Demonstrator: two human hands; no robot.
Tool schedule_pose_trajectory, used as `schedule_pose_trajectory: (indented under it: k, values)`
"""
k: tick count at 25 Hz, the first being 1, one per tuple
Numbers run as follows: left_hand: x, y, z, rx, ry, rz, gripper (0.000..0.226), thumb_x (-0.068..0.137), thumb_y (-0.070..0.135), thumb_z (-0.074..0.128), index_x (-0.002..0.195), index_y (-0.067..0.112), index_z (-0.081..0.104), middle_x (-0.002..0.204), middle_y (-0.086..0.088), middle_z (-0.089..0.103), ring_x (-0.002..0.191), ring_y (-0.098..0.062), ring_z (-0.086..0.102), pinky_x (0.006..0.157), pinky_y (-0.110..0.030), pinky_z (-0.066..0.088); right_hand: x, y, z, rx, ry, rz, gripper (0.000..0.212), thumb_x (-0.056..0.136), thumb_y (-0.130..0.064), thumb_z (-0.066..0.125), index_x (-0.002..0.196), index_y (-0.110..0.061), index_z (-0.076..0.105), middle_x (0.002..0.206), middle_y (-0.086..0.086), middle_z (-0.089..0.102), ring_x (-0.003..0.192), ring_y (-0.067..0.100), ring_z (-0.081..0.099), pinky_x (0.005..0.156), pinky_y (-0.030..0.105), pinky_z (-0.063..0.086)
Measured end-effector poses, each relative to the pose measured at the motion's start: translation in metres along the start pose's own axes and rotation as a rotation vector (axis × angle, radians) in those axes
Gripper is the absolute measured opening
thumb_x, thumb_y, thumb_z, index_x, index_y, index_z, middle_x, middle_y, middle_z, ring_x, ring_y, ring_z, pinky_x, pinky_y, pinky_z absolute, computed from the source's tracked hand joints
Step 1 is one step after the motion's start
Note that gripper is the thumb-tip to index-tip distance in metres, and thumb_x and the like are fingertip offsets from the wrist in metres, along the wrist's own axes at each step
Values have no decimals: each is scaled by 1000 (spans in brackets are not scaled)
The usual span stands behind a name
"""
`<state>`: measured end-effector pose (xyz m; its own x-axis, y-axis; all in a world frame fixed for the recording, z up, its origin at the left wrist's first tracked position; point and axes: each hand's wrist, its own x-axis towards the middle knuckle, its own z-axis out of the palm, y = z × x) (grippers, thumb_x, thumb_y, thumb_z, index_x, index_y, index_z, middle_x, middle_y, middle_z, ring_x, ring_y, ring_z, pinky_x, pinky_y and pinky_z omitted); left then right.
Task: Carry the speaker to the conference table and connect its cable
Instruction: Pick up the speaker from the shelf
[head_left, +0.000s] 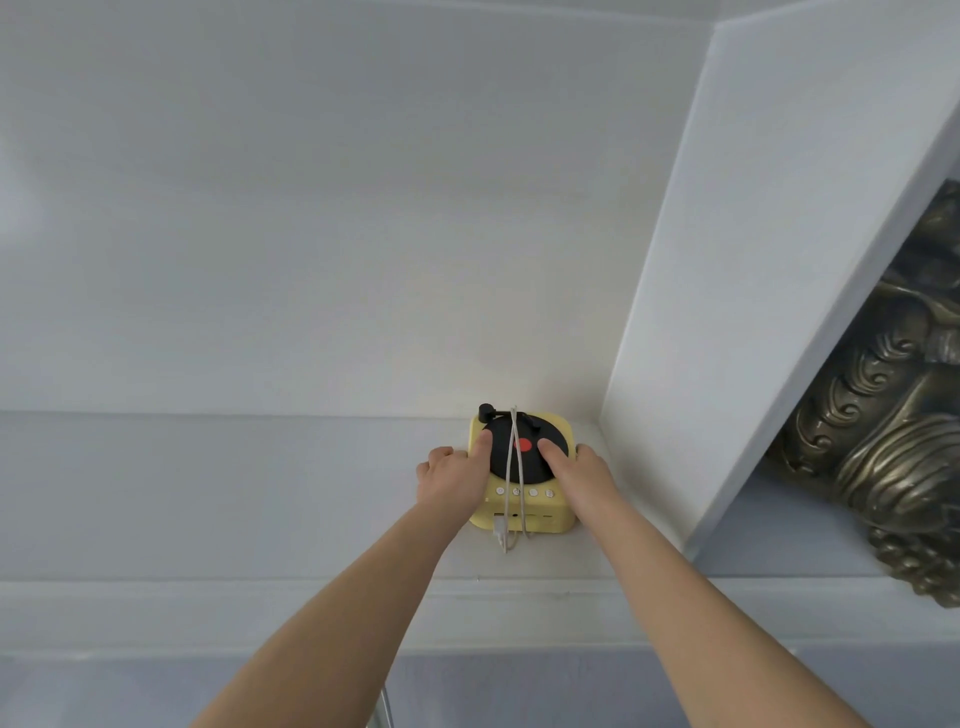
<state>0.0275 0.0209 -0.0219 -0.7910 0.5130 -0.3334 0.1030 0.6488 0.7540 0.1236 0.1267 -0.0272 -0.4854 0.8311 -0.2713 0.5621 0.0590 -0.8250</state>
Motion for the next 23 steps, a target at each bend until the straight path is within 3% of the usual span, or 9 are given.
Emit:
schedule_pose_trajectory:
  k: [2, 9, 14, 19, 23]
  values:
    - [1, 1, -1, 10, -12, -15, 68, 91, 57, 22, 134, 12, 48, 150, -5, 30, 138, -26, 21, 113, -41, 23, 0, -1, 2, -16, -7, -10, 64, 83, -58, 44, 122, -7, 53, 122, 14, 58, 111, 32, 55, 97, 44, 46]
    - [4, 8, 2, 13, -53, -59, 72, 87, 62, 24, 138, 15, 43, 149, -6, 31, 136, -29, 24, 112, -44, 24, 4, 4, 2, -14, 27, -17, 58, 87, -54, 45, 117, -6, 57, 115, 13, 62, 104, 31, 59, 92, 40, 49]
    - [1, 10, 1, -205, -89, -94, 71, 86, 62, 37, 138, 13, 40, 142, -8, 37, 130, -30, 35, 109, -46, 33, 0, 4, 1, 140, 32, -5, 47, 89, -46, 49, 111, -5, 58, 107, 11, 64, 97, 28, 60, 79, 33, 47]
    - [-2, 18, 0, -514, -162, -119, 64, 83, 60, 49, 127, 14, 41, 123, -8, 54, 111, -29, 55, 98, -46, 47, -5, 6, -1, 298, 27, 24, 41, 90, -41, 51, 111, -8, 60, 107, 11, 67, 96, 28, 63, 79, 34, 49]
    - [-6, 19, -12, -686, -320, -171, 54, 82, 51, 60, 119, 18, 38, 119, -9, 55, 102, -33, 62, 73, -50, 57, -8, 4, -4, 380, 1, 52, 39, 91, -40, 51, 110, -7, 60, 106, 11, 67, 93, 28, 63, 71, 31, 49]
